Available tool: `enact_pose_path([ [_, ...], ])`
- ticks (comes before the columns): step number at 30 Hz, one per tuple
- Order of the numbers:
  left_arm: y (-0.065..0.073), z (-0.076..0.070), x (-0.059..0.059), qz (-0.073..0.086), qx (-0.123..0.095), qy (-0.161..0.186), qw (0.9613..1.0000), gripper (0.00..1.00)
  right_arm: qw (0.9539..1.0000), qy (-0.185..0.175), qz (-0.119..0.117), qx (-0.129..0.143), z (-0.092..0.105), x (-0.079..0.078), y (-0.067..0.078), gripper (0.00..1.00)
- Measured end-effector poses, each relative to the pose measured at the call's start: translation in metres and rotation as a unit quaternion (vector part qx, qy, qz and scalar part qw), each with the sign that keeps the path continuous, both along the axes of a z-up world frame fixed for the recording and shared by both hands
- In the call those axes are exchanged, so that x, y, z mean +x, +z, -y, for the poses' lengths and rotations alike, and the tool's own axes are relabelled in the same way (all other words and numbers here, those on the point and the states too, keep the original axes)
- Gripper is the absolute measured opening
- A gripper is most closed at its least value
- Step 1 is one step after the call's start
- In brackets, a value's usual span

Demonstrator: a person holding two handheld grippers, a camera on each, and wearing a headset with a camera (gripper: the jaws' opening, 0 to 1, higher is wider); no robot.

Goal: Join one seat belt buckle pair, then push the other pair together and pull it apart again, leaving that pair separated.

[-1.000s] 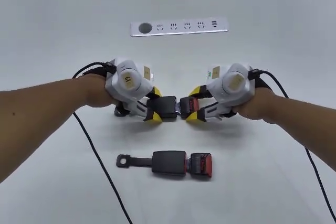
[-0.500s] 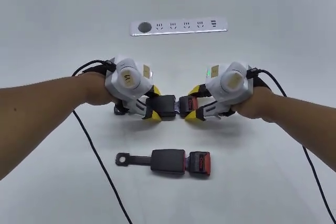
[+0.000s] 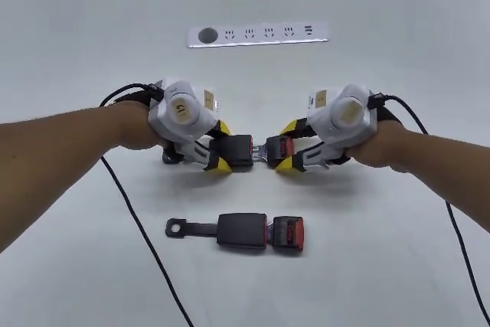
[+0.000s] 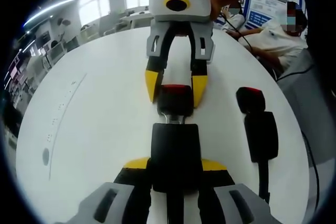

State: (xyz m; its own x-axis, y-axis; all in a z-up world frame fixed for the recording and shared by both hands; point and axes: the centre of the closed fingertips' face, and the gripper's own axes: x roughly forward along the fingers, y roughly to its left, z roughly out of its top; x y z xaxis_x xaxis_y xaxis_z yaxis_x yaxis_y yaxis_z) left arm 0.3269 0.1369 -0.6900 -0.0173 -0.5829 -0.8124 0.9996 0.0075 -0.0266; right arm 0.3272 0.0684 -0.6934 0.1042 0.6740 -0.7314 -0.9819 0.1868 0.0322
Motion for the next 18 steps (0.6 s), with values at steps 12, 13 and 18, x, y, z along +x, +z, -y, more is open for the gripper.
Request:
enact_pose_path([
  [12,0.0,0.001,0.0,-0.001,-0.005,0.001,1.0,0.34,1.0,-0.004,0.001,0.001,0.016,0.001,-0.002,0.34],
  [13,0.0,0.001,0.0,-0.001,-0.005,0.001,1.0,0.34,1.0,-0.003,0.0,0.001,0.018,0.001,-0.001,0.34],
  [18,0.001,0.002,-0.001,-0.001,-0.006,0.001,1.0,0.34,0.9999,-0.013,-0.001,0.006,0.032,0.001,0.001,0.34],
])
